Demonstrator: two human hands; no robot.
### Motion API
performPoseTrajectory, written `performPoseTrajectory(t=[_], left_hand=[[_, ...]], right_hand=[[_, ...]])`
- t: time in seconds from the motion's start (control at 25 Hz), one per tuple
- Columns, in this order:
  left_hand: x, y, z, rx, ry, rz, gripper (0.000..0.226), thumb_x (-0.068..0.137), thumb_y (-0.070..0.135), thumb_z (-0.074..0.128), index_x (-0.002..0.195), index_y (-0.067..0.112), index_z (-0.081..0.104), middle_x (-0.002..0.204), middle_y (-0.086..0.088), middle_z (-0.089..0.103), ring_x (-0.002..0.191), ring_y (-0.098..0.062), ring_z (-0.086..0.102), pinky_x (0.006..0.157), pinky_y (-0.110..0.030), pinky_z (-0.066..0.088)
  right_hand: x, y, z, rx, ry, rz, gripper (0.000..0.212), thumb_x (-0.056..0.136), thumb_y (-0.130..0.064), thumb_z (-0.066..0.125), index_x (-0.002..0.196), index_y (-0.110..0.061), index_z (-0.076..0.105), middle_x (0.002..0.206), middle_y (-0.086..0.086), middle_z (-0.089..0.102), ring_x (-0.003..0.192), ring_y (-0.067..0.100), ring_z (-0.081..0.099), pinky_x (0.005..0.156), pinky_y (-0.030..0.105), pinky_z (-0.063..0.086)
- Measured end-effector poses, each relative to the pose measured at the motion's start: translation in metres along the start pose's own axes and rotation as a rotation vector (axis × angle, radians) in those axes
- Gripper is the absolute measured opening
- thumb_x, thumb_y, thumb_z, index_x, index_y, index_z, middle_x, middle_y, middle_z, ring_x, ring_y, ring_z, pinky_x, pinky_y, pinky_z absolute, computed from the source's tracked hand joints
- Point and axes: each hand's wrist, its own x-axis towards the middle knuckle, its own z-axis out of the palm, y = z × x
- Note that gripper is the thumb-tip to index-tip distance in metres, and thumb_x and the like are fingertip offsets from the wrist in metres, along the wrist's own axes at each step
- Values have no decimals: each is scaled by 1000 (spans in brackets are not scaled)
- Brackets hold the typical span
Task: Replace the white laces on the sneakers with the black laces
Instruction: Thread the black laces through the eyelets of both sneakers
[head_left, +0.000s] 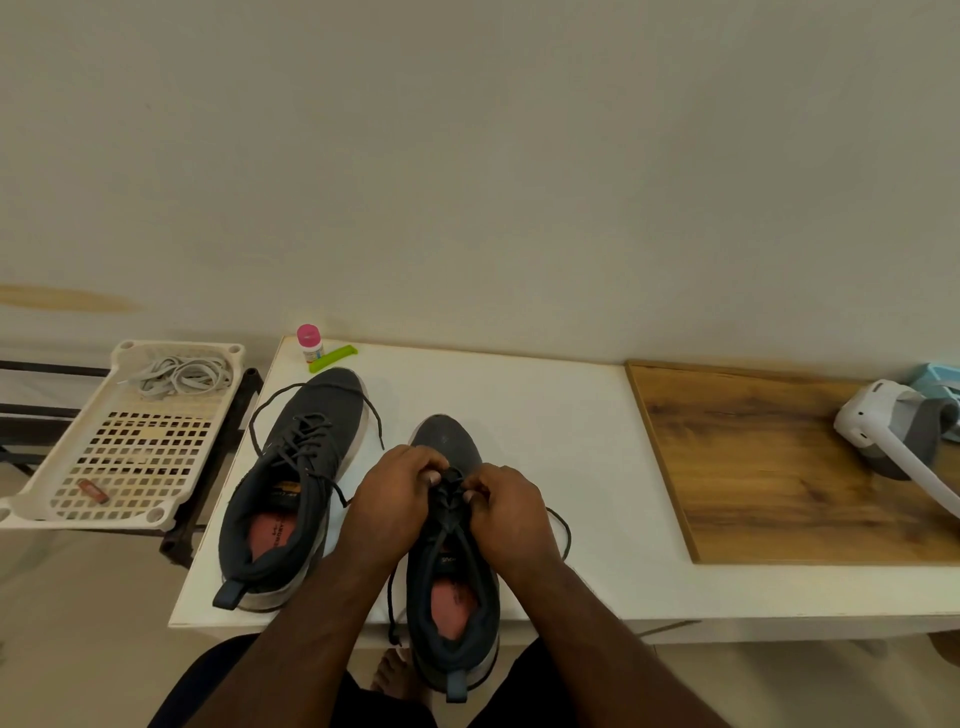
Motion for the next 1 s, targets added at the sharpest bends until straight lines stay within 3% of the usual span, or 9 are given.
performPoseTrajectory(t=[0.08, 0.2, 0.32, 0.52, 0.72, 0.88, 1.0], left_hand=[[2, -2, 0, 39, -24, -56, 20, 94, 12, 56, 107, 24, 67, 101, 7, 55, 93, -4, 47, 82, -16, 30], [3, -2, 0, 63, -14, -66, 20, 93, 11, 55, 87, 30, 58, 92, 4, 57, 87, -11, 52, 76, -23, 35], [0, 1, -1, 7, 46, -32, 22, 93, 10, 52, 83, 30, 54, 86, 8, 59, 82, -8, 54, 75, -31, 43], [-5, 6, -5, -81, 18, -88, 23, 94, 13, 58, 110, 29, 62, 99, 13, 62, 94, -5, 58, 85, -25, 42], [-5, 5, -5, -40, -2, -142, 32, 92, 12, 61, 117, 30, 60, 104, 10, 61, 96, -5, 57, 88, -26, 45], [-9, 7, -11, -69, 3, -116, 23, 89, 8, 60, 97, 29, 57, 94, 12, 59, 85, -7, 59, 80, -28, 49], [-14, 10, -17, -70, -33, -104, 17, 88, 10, 60, 89, 27, 59, 90, 10, 61, 82, -7, 60, 75, -27, 51]], right_hand=[[-1, 0, 1, 9, 3, 13, 15, 94, -10, 50, 88, -17, 62, 87, -1, 63, 80, 13, 55, 64, 14, 36], [-1, 0, 1, 2, -15, 18, 16, 96, -11, 50, 90, -17, 63, 89, -1, 64, 80, 12, 56, 64, 12, 36], [0, 0, 1, -5, -10, 14, 18, 97, -13, 50, 93, -18, 67, 92, -1, 66, 79, 10, 54, 64, 10, 34], [-1, -4, 1, -46, -9, -23, 21, 96, -14, 48, 96, -20, 69, 91, -1, 64, 78, 11, 52, 61, 11, 33], [-4, -6, 1, 104, 79, 27, 19, 95, -9, 46, 87, -22, 56, 87, -5, 61, 80, 12, 56, 71, 30, 49], [-4, -2, 0, 51, 18, 21, 18, 96, -13, 52, 98, -22, 68, 96, -5, 65, 85, 7, 55, 71, 9, 38], [-5, -5, -1, 113, 62, 31, 20, 96, -10, 52, 90, -25, 64, 90, -9, 63, 82, 4, 54, 69, 8, 39]])
